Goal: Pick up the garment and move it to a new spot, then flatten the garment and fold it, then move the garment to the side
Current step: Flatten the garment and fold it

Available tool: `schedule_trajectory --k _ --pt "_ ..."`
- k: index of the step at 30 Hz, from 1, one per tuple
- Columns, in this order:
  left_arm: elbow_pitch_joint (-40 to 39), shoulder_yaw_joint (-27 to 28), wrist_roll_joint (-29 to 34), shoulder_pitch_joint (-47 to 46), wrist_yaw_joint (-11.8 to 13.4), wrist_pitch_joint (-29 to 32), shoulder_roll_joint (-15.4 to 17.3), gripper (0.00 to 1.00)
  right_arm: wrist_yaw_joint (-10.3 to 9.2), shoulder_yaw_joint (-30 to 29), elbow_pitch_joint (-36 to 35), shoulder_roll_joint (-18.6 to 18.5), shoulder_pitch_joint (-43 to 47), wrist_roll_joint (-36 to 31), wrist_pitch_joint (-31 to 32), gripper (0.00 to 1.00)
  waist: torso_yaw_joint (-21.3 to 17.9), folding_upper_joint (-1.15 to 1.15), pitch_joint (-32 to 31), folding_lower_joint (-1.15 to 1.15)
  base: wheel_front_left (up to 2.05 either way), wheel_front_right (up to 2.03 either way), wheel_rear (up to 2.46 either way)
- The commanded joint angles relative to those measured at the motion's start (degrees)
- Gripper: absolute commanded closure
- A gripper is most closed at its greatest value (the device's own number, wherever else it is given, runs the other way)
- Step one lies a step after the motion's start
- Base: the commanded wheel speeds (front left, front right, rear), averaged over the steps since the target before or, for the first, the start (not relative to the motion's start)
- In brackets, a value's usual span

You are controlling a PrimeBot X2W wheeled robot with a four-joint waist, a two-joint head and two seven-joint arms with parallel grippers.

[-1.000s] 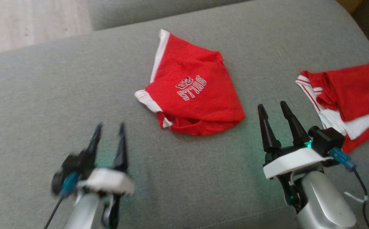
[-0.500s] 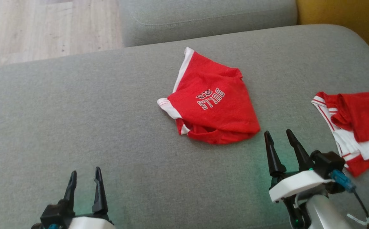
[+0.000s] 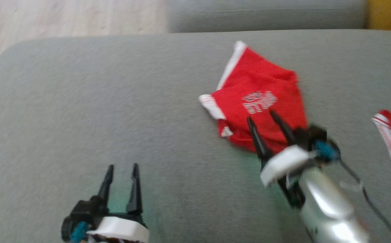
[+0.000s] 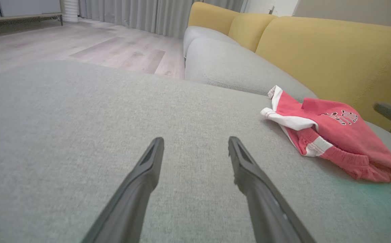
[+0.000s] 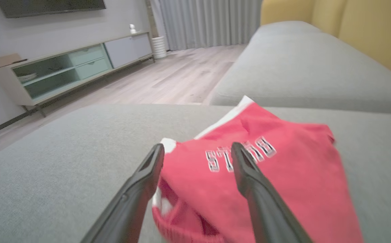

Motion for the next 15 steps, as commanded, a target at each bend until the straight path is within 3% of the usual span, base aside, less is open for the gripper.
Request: schedule_trajectory --k 1,8,15 --pt "-1.1 -0.3 -0.8 -2.3 0.3 -0.4 0.0 0.0 -0.04 2.4 2.3 0.3 -6.6 -0.2 -0.3 0.0 5.0 0.0 2.6 -0.01 0.0 0.0 0.0" --pt "-0.3 -4.2 -2.9 -2.5 0.9 -0.4 0.0 0.0 -0.04 5.8 16.3 0.3 -17.1 1.8 3.4 0.0 10.2 0.0 4.5 -0.01 0.0 0.0 0.0" --pt "1.2 -6.4 -3.2 -2.3 0.5 -0.4 0.0 0.0 -0.04 6.4 24.5 0.3 -20.3 3.1 6.0 0.0 11.5 0.0 5.2 -0.01 0.0 0.0 0.0"
